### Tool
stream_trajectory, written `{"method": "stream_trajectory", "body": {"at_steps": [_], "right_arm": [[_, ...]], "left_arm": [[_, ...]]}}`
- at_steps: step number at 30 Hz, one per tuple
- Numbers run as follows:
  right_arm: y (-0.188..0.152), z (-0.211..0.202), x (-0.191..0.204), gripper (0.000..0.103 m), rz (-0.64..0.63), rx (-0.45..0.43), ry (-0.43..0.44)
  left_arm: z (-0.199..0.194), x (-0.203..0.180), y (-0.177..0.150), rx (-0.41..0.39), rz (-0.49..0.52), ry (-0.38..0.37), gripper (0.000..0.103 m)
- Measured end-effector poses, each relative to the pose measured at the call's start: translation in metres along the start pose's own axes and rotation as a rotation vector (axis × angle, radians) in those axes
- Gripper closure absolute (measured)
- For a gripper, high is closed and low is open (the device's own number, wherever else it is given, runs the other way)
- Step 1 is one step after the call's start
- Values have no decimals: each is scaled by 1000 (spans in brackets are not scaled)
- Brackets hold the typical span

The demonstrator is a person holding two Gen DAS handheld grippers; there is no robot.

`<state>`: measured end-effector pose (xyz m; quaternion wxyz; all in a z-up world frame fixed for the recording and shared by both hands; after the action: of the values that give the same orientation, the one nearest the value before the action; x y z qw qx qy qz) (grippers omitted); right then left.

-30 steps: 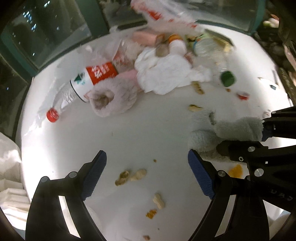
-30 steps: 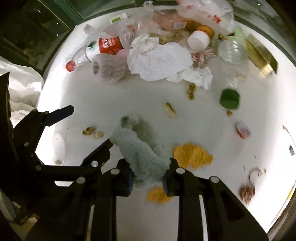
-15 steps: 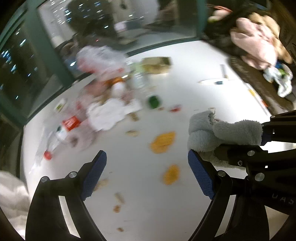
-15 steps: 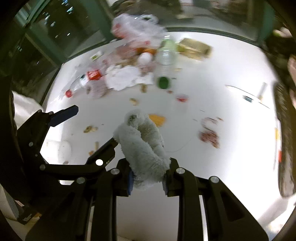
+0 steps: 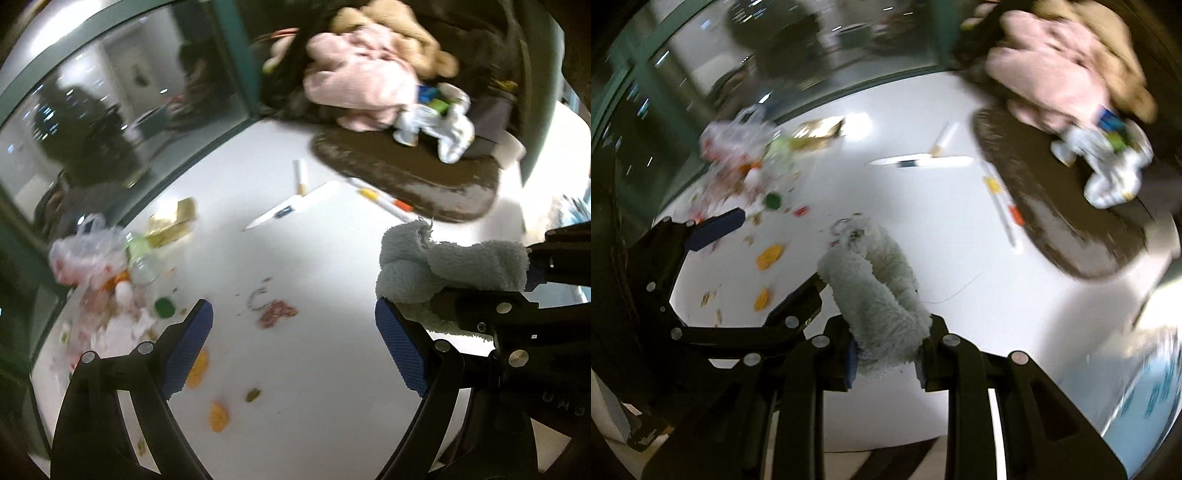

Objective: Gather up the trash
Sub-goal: 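Lift the grey cloth with the right gripper and carry it over the bin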

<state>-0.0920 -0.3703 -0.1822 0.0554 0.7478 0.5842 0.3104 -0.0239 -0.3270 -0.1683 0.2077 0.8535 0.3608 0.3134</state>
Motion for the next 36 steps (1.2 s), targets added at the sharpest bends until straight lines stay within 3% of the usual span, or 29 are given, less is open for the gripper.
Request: {"method": "stream_trajectory", "body": {"at_steps": [9,14,19,26,36], "right_arm": [[-63,-49,-28,79,206,-102,-124],[-80,-76,-45,79,235,-140,-183],[-77,-109,-82,79,254,-197,-228],[-81,-172,-147,79,311,-299,-271],[-107,-203,-202,79,393,-339,-301]], "left_arm": [[-39,-64,-18,-60,158,-161,16],[-63,-97,-17,-107,194,-220,16],[-74,-134,4,-96,159,-254,16],[-112,-206,59,-230,259,-260,16],[-134,-287,76,-286,362,-302,16]]}}
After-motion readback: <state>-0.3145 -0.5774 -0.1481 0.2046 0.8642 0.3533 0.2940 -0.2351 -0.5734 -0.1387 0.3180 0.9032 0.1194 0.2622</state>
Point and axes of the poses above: each gripper's, at about its wrist camera, not at the fingertips, and z roughly the way its jaws point, x to its left, y to its top, the point moved 10 cm from there along z, roughly the way its jaws point, and after that the axes turned 13 degrees about y, right-handed, at the moved point
